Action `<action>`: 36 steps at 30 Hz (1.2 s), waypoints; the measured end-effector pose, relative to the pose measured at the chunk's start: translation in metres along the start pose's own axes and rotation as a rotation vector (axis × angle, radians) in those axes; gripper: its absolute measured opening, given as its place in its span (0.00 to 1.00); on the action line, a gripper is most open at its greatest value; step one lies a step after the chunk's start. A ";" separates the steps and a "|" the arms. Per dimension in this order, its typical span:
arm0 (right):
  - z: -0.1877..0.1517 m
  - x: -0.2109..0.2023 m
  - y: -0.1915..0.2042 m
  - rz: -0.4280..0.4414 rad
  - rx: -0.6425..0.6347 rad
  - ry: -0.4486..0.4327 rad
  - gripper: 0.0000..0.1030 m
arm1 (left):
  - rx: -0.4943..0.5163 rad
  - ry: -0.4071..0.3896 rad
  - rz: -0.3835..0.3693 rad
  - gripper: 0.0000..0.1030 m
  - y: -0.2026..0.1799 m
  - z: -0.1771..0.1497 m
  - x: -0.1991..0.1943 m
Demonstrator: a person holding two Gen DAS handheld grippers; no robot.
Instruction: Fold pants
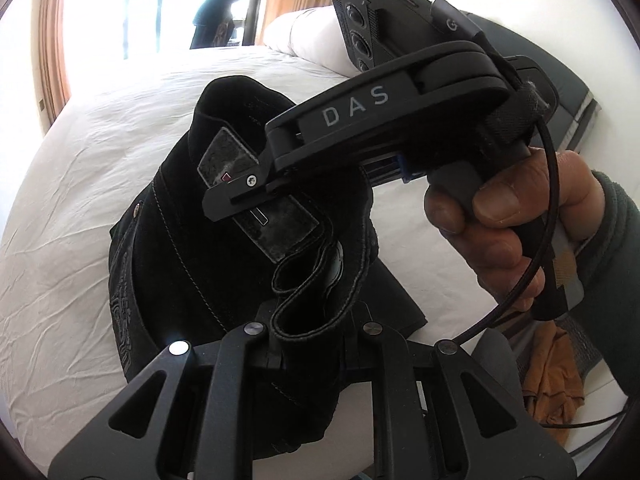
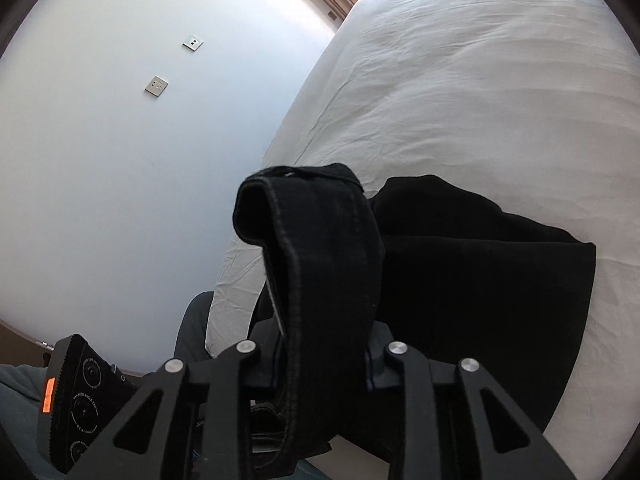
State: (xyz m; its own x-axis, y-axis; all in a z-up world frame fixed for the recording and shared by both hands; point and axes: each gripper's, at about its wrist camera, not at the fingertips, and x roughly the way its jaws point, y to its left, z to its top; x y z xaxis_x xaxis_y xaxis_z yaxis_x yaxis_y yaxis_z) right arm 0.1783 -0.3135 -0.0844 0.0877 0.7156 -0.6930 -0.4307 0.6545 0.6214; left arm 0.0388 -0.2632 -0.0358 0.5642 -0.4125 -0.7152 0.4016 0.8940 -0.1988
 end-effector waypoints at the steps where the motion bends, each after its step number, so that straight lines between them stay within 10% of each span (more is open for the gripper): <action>1: 0.001 -0.002 -0.001 -0.005 -0.001 -0.004 0.24 | 0.013 0.002 -0.001 0.14 -0.003 0.000 0.005; 20: -0.028 -0.012 -0.147 0.034 0.215 -0.022 0.22 | 0.086 0.203 -0.030 0.16 -0.048 0.010 0.130; 22: -0.029 -0.008 -0.156 0.040 0.239 -0.019 0.28 | 0.064 0.226 -0.051 0.21 -0.043 0.012 0.133; 26: -0.029 -0.009 -0.162 0.085 0.262 -0.041 0.41 | 0.000 0.192 -0.144 0.74 -0.032 0.011 0.112; 30: -0.028 -0.025 -0.163 0.075 0.286 -0.087 0.74 | -0.014 0.129 -0.190 0.75 -0.017 0.016 0.077; 36: -0.036 -0.081 -0.162 -0.143 0.359 -0.224 0.82 | -0.175 0.016 -0.105 0.76 0.057 0.028 0.044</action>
State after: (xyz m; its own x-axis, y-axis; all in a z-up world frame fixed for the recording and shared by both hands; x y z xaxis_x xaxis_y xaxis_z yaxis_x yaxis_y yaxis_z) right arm 0.2083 -0.4867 -0.1422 0.3329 0.6209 -0.7097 -0.0647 0.7659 0.6397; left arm 0.1071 -0.2350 -0.0600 0.5140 -0.5034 -0.6946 0.3253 0.8636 -0.3851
